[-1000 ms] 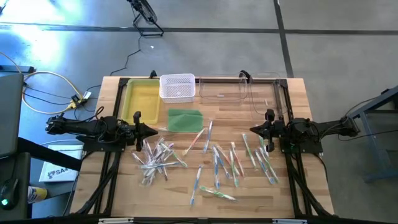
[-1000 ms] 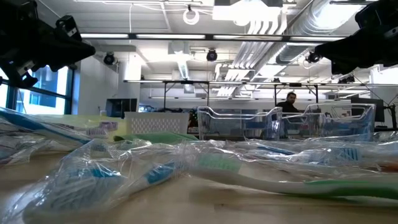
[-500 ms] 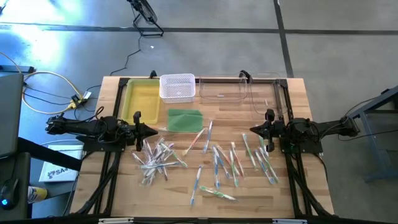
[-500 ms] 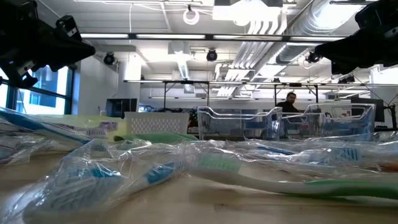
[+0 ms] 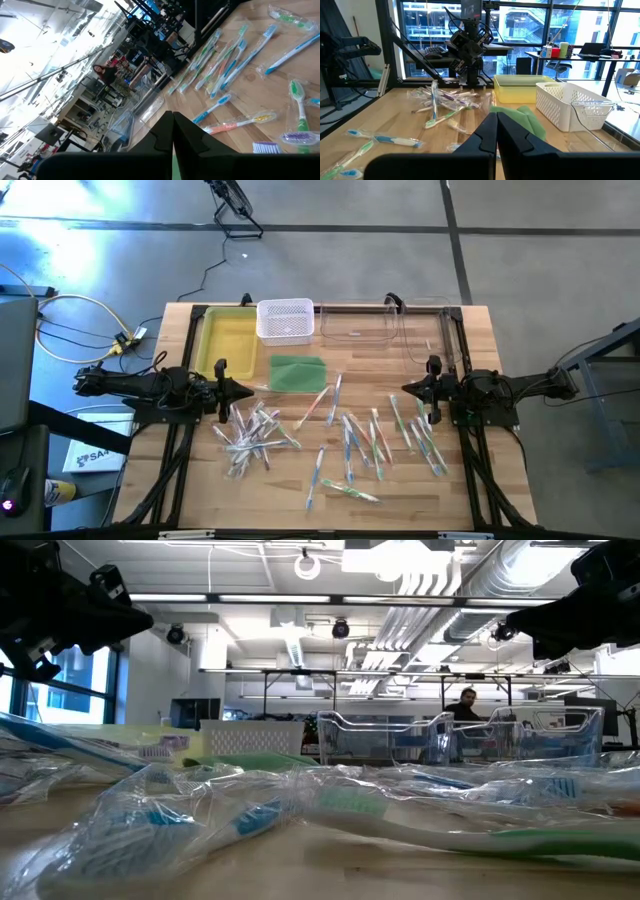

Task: Pick & Place Toothbrushes

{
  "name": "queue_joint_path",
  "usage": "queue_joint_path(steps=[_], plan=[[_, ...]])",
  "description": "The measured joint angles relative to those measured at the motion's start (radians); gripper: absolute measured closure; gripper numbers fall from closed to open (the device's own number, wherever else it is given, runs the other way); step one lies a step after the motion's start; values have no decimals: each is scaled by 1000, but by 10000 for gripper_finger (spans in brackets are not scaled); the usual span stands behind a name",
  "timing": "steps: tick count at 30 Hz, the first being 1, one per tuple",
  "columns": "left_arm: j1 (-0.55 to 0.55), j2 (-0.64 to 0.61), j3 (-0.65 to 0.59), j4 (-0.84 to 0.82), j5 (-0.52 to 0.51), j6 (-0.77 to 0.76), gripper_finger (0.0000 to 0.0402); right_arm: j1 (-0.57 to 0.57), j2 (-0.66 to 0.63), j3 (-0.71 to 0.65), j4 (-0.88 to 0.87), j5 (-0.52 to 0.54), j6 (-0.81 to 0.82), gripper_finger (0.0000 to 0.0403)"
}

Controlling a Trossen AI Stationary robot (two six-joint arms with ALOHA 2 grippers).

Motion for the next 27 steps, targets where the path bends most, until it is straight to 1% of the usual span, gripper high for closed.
queue_joint_path(steps=[21,25,27], plan=[[0,0,0,0,0,2,398,0,0,0,0,0,0,400],[0,0,0,1,0,3,398,0,0,0,1,0,-56,400],[0,0,0,1,0,3,398,0,0,0,1,0,-56,401]])
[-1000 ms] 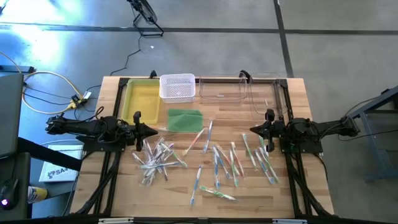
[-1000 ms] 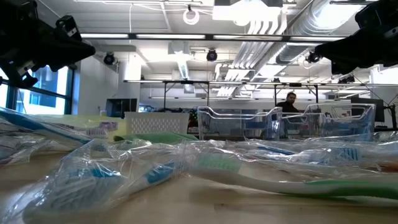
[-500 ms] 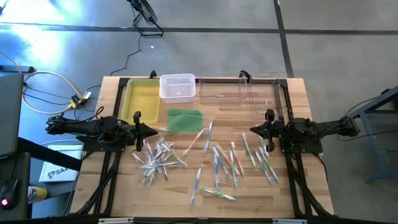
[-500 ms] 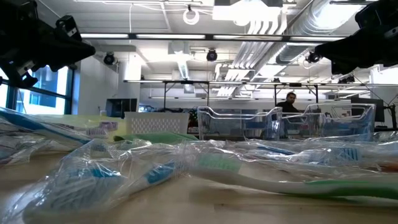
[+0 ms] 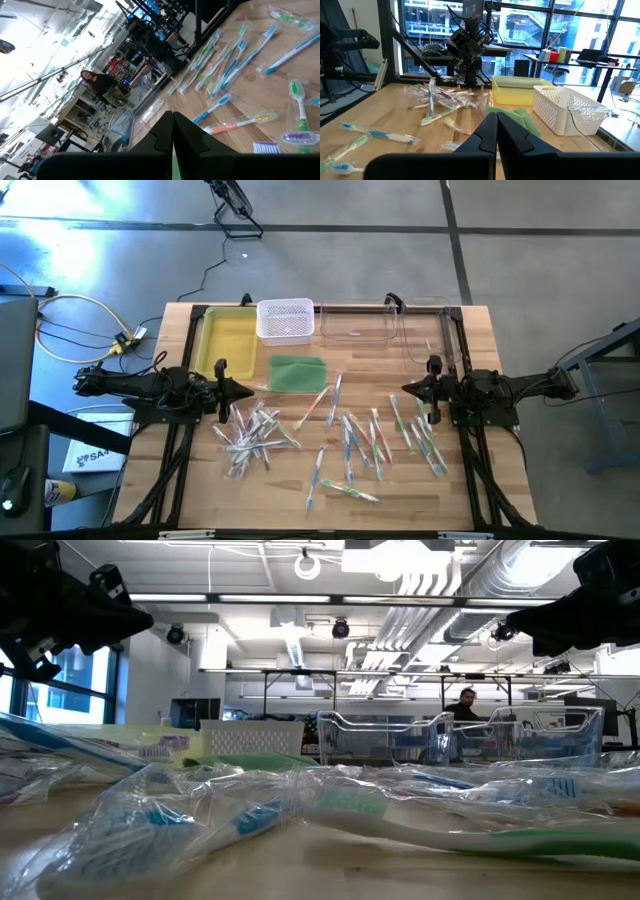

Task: Pick & Place Toothbrushes
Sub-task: Put the green toothbrush into the right transparent bin

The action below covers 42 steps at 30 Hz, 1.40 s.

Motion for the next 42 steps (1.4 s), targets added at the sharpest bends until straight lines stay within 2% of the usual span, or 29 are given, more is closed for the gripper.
queue_joint_path(steps=[8,10,15,25,42], plan=[[0,0,0,0,0,-7,398,0,0,0,2,0,6,401],[0,0,0,2,0,-21,398,0,0,0,2,-6,51,401],[0,0,0,2,1,-222,398,0,0,0,1,-59,309,400],[0,0,0,2,2,-545,398,0,0,0,24,-59,494,400],[0,0,0,2,-1,-554,398,0,0,0,23,-59,494,400]])
